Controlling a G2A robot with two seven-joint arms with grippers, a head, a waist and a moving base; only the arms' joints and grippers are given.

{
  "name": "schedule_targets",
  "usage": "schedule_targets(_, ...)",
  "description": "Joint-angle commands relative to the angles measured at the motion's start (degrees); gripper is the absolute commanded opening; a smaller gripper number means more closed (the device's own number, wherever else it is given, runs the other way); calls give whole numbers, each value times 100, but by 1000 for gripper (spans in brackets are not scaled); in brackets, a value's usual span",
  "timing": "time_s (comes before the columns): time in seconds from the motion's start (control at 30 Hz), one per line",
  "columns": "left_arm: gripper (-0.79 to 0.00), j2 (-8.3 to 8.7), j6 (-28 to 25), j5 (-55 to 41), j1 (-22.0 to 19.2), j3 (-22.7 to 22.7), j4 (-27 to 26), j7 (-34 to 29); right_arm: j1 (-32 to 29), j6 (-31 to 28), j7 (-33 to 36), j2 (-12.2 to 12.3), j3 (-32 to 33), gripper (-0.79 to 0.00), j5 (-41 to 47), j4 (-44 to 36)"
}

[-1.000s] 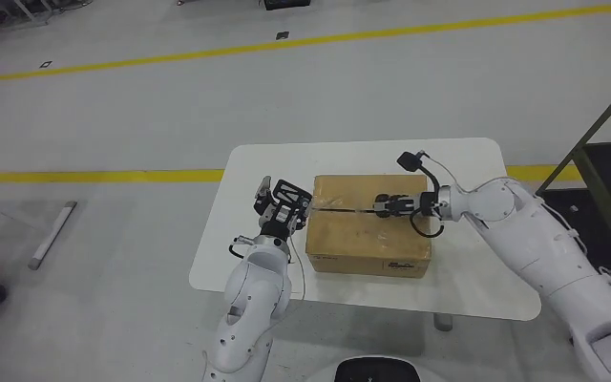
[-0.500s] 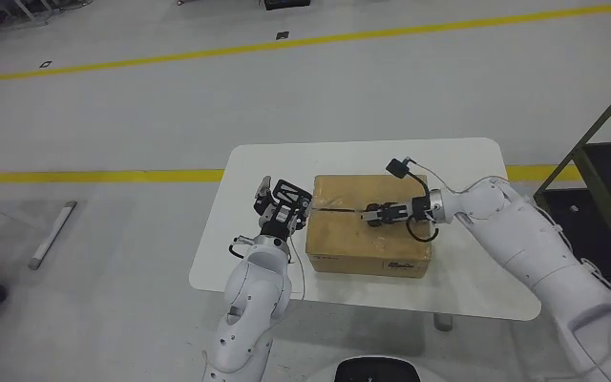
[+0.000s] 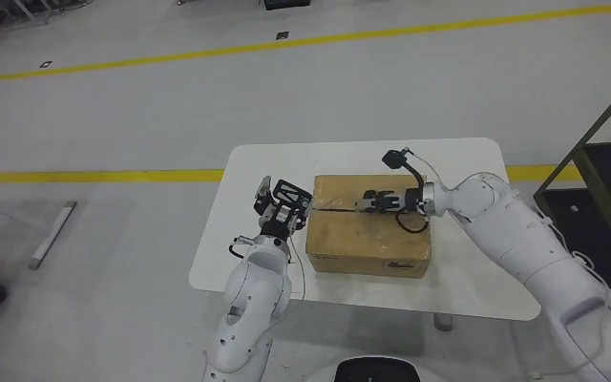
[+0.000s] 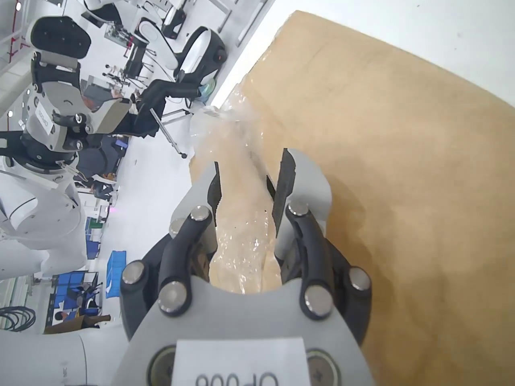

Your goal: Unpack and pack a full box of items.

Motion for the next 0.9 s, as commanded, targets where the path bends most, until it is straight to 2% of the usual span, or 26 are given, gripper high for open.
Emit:
schedule_targets(0.0,0,0,0,0,0,0,0,0,3,-130,172,-27,-27,-456,132,48)
schedule_targets(0.3,0,0,0,0,0,0,0,0,9,-549,1325,-77,-77,-440,847,229)
schedule_targets(0.47,0,0,0,0,0,0,0,0,-81,-413,1482,-16,-90,-425,964,87)
schedule_targets(0.57,0,0,0,0,0,0,0,0,-147,-321,1492,77,56,-388,984,79)
schedule_targets(0.6,0,0,0,0,0,0,0,0,-175,-275,1468,116,114,-323,921,34)
schedule_targets(0.7,0,0,0,0,0,0,0,0,-364,-54,1611,256,328,0,917,-283)
schedule_targets(0.87,0,0,0,0,0,0,0,0,-802,717,2079,553,869,0,1096,-1228)
